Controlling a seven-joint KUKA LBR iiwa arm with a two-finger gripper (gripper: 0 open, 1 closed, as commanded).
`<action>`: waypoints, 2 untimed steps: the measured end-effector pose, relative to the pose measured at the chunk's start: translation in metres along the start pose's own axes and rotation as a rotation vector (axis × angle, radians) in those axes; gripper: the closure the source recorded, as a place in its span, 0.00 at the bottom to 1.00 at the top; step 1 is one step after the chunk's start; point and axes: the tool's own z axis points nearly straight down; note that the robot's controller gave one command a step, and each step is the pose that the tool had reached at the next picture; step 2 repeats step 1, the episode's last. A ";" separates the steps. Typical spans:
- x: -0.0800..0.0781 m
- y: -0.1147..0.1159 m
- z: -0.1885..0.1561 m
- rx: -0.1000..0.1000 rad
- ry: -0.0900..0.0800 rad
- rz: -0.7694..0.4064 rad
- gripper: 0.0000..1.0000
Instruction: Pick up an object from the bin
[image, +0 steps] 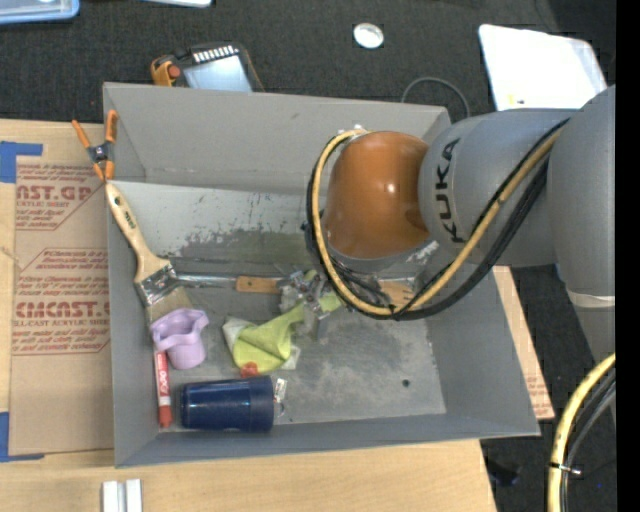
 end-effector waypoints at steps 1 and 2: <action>0.001 0.001 -0.023 -0.003 0.008 0.000 1.00; 0.001 0.001 -0.023 -0.003 0.008 0.000 1.00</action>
Offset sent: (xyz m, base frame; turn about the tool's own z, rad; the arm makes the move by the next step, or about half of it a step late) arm -0.0023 -0.0001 0.0677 0.0000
